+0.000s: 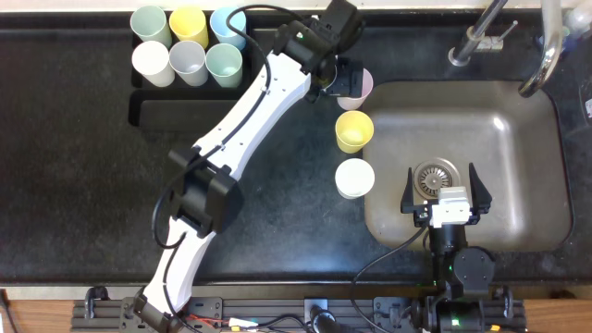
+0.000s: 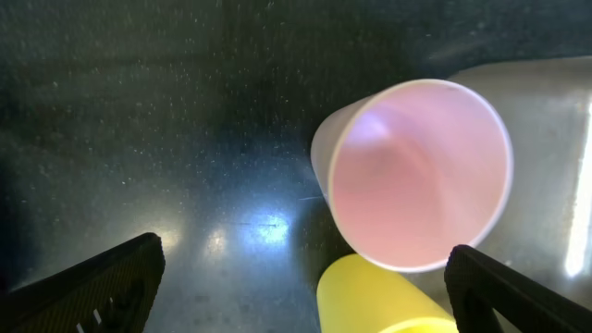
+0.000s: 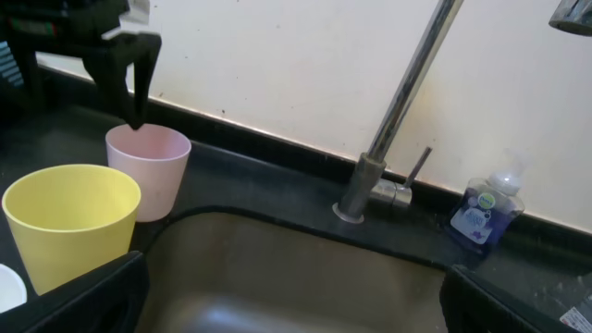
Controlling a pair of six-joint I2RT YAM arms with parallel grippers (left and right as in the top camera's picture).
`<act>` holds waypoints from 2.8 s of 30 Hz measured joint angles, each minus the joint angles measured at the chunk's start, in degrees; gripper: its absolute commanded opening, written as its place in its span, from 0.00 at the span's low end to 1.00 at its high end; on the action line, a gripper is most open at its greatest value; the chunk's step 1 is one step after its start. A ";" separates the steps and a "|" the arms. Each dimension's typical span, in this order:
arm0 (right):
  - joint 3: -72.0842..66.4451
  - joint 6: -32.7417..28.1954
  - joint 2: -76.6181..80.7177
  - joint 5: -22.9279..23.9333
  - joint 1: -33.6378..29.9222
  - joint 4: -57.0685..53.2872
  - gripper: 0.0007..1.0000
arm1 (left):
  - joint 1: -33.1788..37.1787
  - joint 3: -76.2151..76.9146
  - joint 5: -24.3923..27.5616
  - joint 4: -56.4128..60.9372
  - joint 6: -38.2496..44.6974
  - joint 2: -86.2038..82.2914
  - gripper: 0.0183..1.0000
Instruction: Store Cups
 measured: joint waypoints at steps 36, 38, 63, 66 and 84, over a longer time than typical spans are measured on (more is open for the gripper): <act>0.00 0.00 0.00 0.00 0.00 0.00 1.00 | 3.19 0.52 1.55 -0.15 -4.15 0.61 0.02; 0.00 0.00 0.00 0.00 0.00 -0.02 1.00 | 4.13 0.50 0.28 -4.31 -4.13 -4.39 0.02; 0.00 0.00 0.00 0.02 0.00 0.00 1.00 | 42.82 -52.35 -11.63 1.97 -17.44 -48.28 0.02; 0.00 0.00 0.00 0.00 0.00 -0.02 0.99 | 43.15 -48.28 -11.32 1.99 -17.42 -43.63 0.02; 0.00 -0.02 0.00 0.00 0.00 -0.02 1.00 | 44.52 -38.47 -8.94 2.21 -15.85 -28.79 0.02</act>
